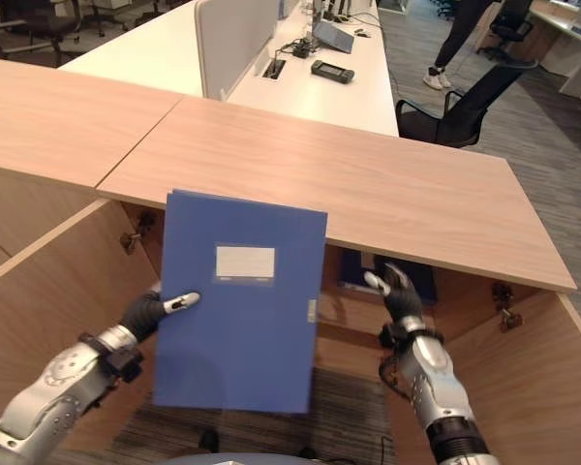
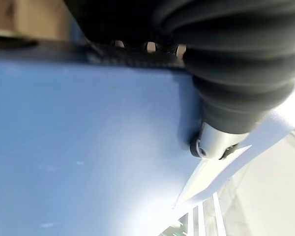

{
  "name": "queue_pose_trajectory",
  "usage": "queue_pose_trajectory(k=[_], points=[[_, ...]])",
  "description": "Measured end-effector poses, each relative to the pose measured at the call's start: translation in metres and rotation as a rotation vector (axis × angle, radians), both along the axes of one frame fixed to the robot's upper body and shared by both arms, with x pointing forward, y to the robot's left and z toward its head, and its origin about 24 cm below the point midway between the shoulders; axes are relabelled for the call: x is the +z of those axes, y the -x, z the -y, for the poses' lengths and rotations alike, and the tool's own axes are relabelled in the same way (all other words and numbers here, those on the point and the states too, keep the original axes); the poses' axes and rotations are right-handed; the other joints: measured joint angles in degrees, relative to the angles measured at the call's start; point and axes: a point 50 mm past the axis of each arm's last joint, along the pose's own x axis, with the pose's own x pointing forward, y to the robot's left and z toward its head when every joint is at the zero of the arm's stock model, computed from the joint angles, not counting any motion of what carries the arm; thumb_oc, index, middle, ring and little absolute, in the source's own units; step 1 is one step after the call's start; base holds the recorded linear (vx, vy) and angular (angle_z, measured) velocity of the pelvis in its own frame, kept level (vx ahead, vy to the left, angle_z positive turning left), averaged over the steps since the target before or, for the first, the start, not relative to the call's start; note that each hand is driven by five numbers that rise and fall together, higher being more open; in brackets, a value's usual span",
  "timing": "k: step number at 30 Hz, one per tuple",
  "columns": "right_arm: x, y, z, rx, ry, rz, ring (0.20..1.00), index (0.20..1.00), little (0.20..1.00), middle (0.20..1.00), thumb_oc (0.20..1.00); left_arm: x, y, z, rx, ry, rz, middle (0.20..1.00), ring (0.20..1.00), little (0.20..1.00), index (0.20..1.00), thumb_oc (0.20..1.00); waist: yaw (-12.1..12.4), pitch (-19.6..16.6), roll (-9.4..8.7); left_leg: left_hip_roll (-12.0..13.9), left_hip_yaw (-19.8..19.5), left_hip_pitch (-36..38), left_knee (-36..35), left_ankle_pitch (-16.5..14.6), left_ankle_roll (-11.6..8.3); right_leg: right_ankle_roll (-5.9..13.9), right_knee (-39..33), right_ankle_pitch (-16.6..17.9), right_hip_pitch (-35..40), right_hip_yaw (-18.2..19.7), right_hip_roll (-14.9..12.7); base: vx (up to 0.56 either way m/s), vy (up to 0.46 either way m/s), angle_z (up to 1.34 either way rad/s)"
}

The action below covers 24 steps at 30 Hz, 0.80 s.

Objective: Put the empty folder in the office cabinet

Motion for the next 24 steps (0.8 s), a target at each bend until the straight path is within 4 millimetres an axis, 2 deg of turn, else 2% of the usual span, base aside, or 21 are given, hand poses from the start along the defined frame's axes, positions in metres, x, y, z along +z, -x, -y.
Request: queue_pose_trajectory(k=[2, 3, 6, 8, 10, 11, 13, 14, 16, 18, 20, 21, 22, 23, 24], points=[[-0.029, 0.015, -0.006, -0.055, -0.042, -0.114, 1.0, 1.0, 1.0, 1.0, 1.0, 0.012, -0.002, -0.008, -0.001, -0.175, 0.115, 0.2, 0.2, 0.2, 0.2, 0.2, 0.4, 0.4, -0.81, 0.0, -0.2, 0.3, 0.0, 0.0, 0.06, 0.17, 2.1, -1.2, -0.5, -0.2, -0.2, 0.02, 0.005, 0.07], [-0.046, 0.031, -0.015, -0.063, -0.064, -0.198, 1.0, 1.0, 1.0, 1.0, 1.0, 0.021, -0.003, -0.011, -0.006, -0.307, 0.215, 0.2, 0.2, 0.2, 0.2, 0.2, 0.8, 0.7, -1.29, -0.1, -0.4, 0.6, 0.0, -0.2, 0.23, 0.47, 3.9, -2.4, -0.9, -0.2, -0.6, 0.02, 0.009, 0.05], [-0.062, 0.046, -0.026, -0.061, -0.087, -0.272, 1.0, 1.0, 1.0, 1.0, 1.0, 0.031, -0.003, -0.01, -0.006, -0.531, 0.391, 0.2, 0.2, 0.2, 0.2, 0.2, 0.8, 1.5, -2.09, -0.3, -0.8, 1.3, 0.0, -0.4, 0.5, 1.09, 8.3, -3.4, -2.1, 0.8, -1.3, 0.04, 0.013, 0.09], [-0.078, 0.061, -0.025, -0.094, -0.091, -0.368, 1.0, 1.0, 1.0, 1.0, 1.0, 0.026, -0.008, -0.011, 0.001, -0.626, 0.439, 0.2, 0.2, 0.2, 0.2, 0.2, 0.9, 1.9, -1.66, 0.0, -1.6, 1.9, 0.0, -1.0, 0.78, 1.23, 14.5, -3.4, -3.8, 2.5, -1.7, 0.0, -0.011, 0.19], [-0.086, 0.075, -0.022, -0.114, -0.088, -0.425, 1.0, 1.0, 1.0, 1.0, 1.0, 0.024, -0.008, -0.011, -0.015, -0.696, 0.461, 0.2, 0.2, 0.2, 0.2, 0.2, 1.0, 2.2, -1.37, 0.0, -1.8, 3.1, 0.0, -1.4, 1.26, 2.07, 20.9, -3.0, -6.2, 3.6, -2.3, -0.04, -0.037, 0.09], [-0.089, 0.079, -0.021, -0.123, -0.08, -0.442, 1.0, 1.0, 1.0, 1.0, 1.0, 0.022, -0.008, -0.01, -0.021, -0.712, 0.477, 0.2, 0.2, 0.2, 0.2, 0.2, 1.2, 2.3, -1.25, 0.3, -1.8, 3.1, 0.0, -1.6, 1.58, 3.33, 24.1, -2.4, -7.6, 4.6, -2.4, 0.05, -0.04, -0.01], [-0.094, 0.077, -0.022, -0.115, -0.071, -0.489, 1.0, 1.0, 1.0, 1.0, 1.0, 0.013, -0.008, -0.007, -0.046, -0.738, 0.474, 0.2, 0.2, 0.2, 0.2, 0.2, 1.2, 3.2, 0.2, 1.6, -2.1, 3.8, 0.5, -1.7, 1.78, 7.22, 29.7, -0.7, -11.0, 8.1, -2.0, 0.07, -0.035, 0.05], [-0.095, 0.079, -0.024, -0.116, -0.072, -0.5, 1.0, 1.0, 1.0, 1.0, 1.0, 0.01, -0.007, -0.006, -0.061, -0.752, 0.472, 0.2, 0.2, 0.2, 0.2, 0.2, 1.3, 3.2, 0.24, 1.6, -2.2, 3.5, 0.5, -1.7, 1.76, 7.44, 29.8, -1.4, -12.0, 8.8, -2.1, 0.12, -0.069, 0.09], [-0.096, 0.078, -0.027, -0.116, -0.077, -0.505, 1.0, 1.0, 1.0, 1.0, 1.0, -0.006, -0.004, -0.004, -0.102, -0.767, 0.419, 0.2, 0.2, 0.2, 0.2, 0.2, 1.1, 3.2, 0.5, 1.2, -2.6, 3.0, 0.1, -1.6, 1.81, 7.09, 19.8, -1.6, -11.8, 9.9, -4.3, 0.11, -0.124, 0.09], [-0.099, 0.081, -0.025, -0.127, -0.072, -0.53, 1.0, 1.0, 1.0, 1.0, 1.0, -0.015, -0.005, -0.001, -0.133, -0.773, 0.388, 0.2, 0.2, 0.2, 0.2, 0.2, 0.8, 3.2, 1.13, 1.1, -3.3, 2.7, 0.1, -1.4, 1.97, 6.06, 7.4, -0.5, -9.9, 11.8, -5.4, 0.09, -0.136, 0.13], [-0.102, 0.087, -0.022, -0.144, -0.069, -0.565, 1.0, 1.0, 1.0, 1.0, 1.0, -0.021, -0.009, 0.003, -0.159, -0.775, 0.367, 0.2, 0.2, 0.2, 0.2, 0.2, 0.0, 3.3, 1.35, 0.8, -4.7, 2.6, 0.1, -1.9, 1.29, 6.84, -0.1, 2.4, -9.3, 15.3, -6.8, 0.11, -0.147, 0.45], [-0.106, 0.098, -0.018, -0.175, -0.069, -0.618, 1.0, 1.0, 1.0, 1.0, 1.0, -0.027, -0.012, 0.007, -0.171, -0.764, 0.353, 0.2, 0.2, 0.2, 0.2, 0.2, -1.1, 3.3, 1.33, 0.5, -7.1, 2.6, -0.3, -2.4, 0.17, 6.31, -1.6, 4.8, -8.8, 17.6, -7.8, 0.11, -0.183, 0.85], [-0.11, 0.108, -0.018, -0.184, -0.07, -0.658, 1.0, 1.0, 1.0, 1.0, 1.0, -0.029, -0.012, 0.009, -0.178, -0.766, 0.355, 0.2, 0.2, 0.2, 0.2, 0.2, -1.7, 2.7, 0.5, 0.4, -8.3, 2.8, -0.5, -2.7, -1.44, 5.94, -1.6, 4.7, -8.2, 17.7, -8.0, 0.14, -0.258, 0.87], [-0.113, 0.118, -0.017, -0.182, -0.06, -0.696, 1.0, 1.0, 1.0, 1.0, 1.0, -0.031, -0.011, 0.01, -0.187, -0.77, 0.356, 0.2, 0.2, 0.2, 0.2, 0.2, -1.9, 2.4, 0.28, 0.7, -9.3, 3.1, -0.5, -3.2, -2.77, 4.52, -1.8, 7.6, -7.8, 18.2, -7.7, 0.09, -0.212, 0.65], [-0.113, 0.124, -0.007, -0.192, -0.033, -0.725, 1.0, 1.0, 1.0, 1.0, 1.0, -0.04, -0.01, 0.017, -0.196, -0.752, 0.336, 0.2, 0.2, 0.2, 0.2, 0.2, -2.1, 1.8, 2.37, 2.9, -10.1, 3.5, -0.5, -3.7, -3.41, 3.56, -1.9, 7.9, -6.6, 17.1, -5.6, 0.11, -0.266, 0.4]])
